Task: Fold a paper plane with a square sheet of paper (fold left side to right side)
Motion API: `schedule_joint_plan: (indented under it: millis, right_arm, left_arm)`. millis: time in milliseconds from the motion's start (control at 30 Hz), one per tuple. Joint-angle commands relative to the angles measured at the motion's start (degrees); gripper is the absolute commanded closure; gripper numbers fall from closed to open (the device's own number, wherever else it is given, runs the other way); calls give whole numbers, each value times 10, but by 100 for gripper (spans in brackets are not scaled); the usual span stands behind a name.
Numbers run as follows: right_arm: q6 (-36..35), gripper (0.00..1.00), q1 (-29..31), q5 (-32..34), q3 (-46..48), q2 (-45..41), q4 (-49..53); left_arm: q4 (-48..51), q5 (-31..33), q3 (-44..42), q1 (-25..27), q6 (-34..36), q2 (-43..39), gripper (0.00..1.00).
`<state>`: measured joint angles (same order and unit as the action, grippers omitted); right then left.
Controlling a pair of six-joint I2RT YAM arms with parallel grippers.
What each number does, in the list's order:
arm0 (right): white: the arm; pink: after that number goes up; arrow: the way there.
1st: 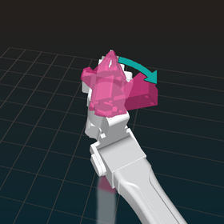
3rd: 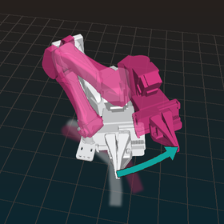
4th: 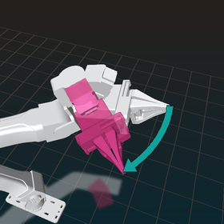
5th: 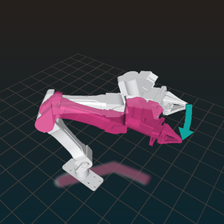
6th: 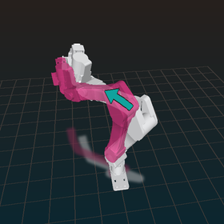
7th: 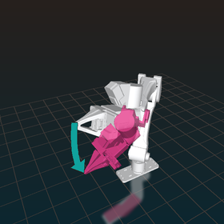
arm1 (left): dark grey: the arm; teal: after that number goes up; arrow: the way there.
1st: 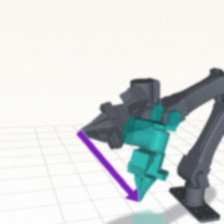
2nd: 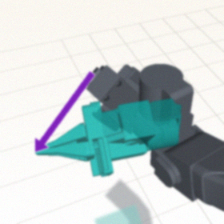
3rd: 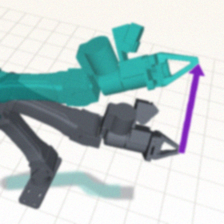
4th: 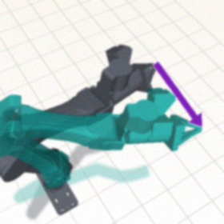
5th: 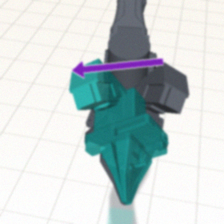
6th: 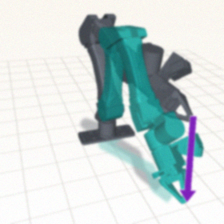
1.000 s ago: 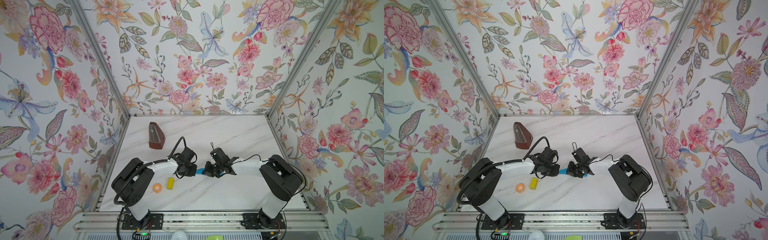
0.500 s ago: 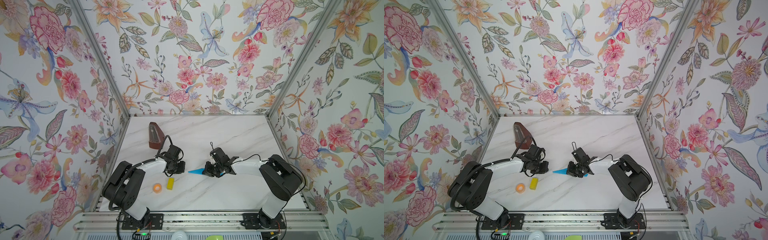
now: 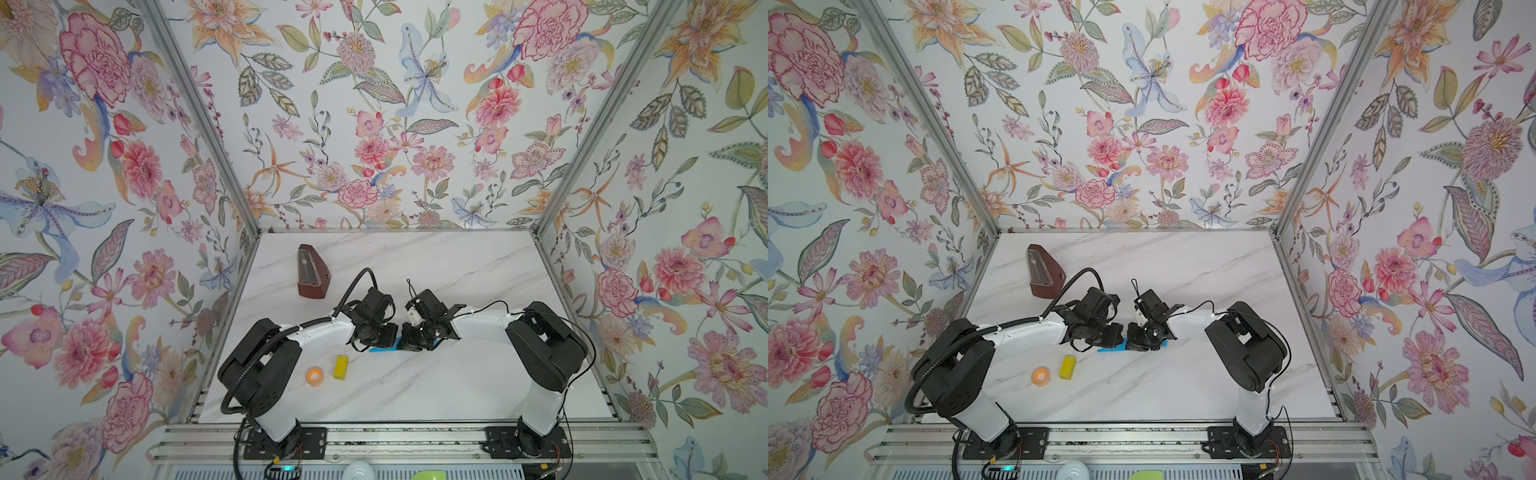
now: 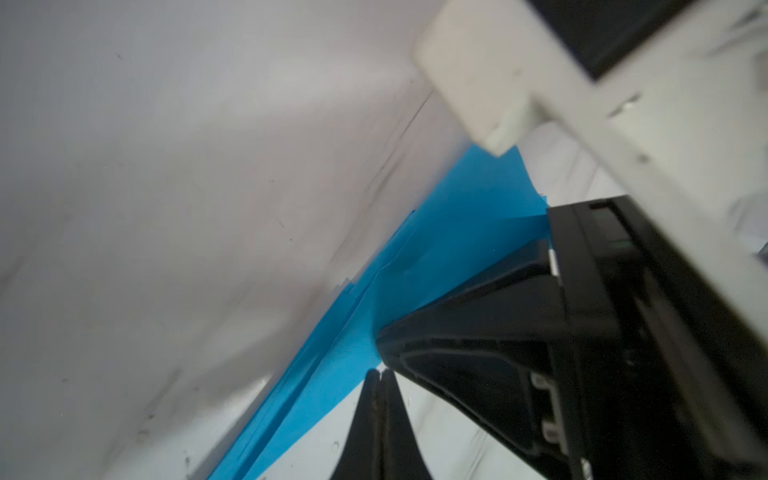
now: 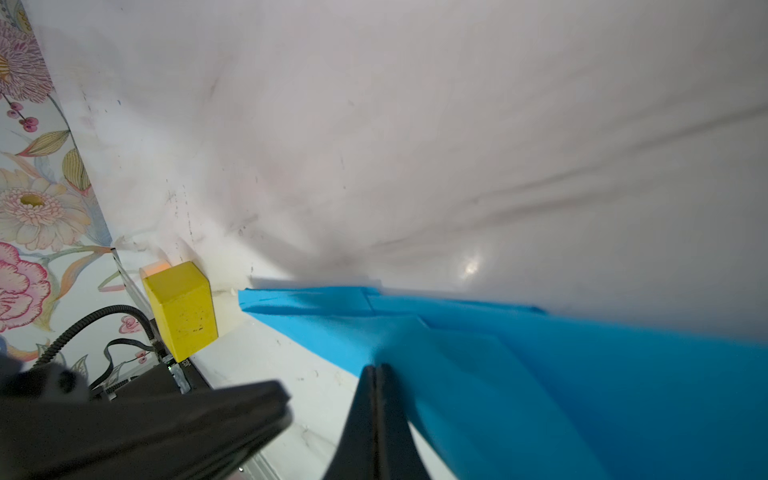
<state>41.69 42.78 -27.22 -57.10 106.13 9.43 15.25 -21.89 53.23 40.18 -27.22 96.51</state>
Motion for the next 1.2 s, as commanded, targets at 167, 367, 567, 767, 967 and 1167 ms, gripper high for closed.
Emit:
schedule_joint_plan:
  millis: [167,367,567,767,967,1167]
  right_arm:
    - [-17,100,8,25,-4,22,72]
    - [-18,100,6,70,-6,9,115]
    - [-16,100,-12,109,25,-13,154]
    - [-12,100,-44,136,78,-45,169]
    - [-8,100,-94,155,137,-86,174]
    - [-11,100,-157,159,176,-123,175]
  left_arm:
    - [-11,-1,-14,-7,-5,41,100]
    - [-17,5,-53,-24,-2,57,100]
    - [-32,0,-101,-47,-2,47,100]
    - [-41,-2,-113,-48,-7,50,100]
    - [-39,-2,-111,-48,-7,48,100]
    - [-36,0,-110,-49,-6,48,100]
